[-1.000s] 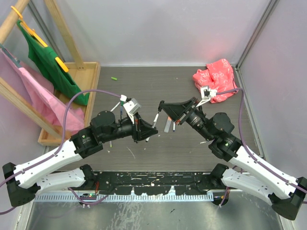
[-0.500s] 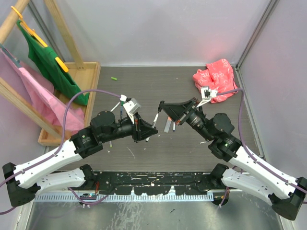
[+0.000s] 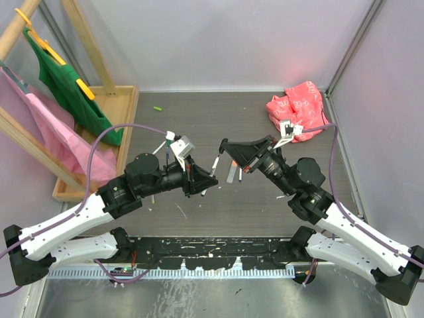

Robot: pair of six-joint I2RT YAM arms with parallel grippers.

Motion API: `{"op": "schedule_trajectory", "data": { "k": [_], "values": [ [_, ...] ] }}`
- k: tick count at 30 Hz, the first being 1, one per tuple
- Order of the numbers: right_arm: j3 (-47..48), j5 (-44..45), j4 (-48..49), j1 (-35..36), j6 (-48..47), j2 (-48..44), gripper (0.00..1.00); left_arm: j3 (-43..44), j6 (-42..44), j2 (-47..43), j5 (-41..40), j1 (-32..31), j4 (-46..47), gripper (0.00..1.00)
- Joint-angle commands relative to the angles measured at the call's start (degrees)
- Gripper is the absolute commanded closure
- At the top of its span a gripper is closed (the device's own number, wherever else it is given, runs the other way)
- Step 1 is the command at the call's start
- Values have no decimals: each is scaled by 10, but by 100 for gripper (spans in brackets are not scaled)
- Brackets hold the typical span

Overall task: Insert the pens into the pen caps
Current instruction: Insert the pen cap onto the pen.

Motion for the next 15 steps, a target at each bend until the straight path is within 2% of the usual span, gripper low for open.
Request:
{"op": "schedule_trajectory", "data": {
  "k": [1,15],
  "values": [
    [-1,1,42,0,8,-13,100,3,3,-13,3,1,29,100],
    [-8,-12,34,-1,16,1,100,1,5,-17,1,2,31,100]
  ]
}}
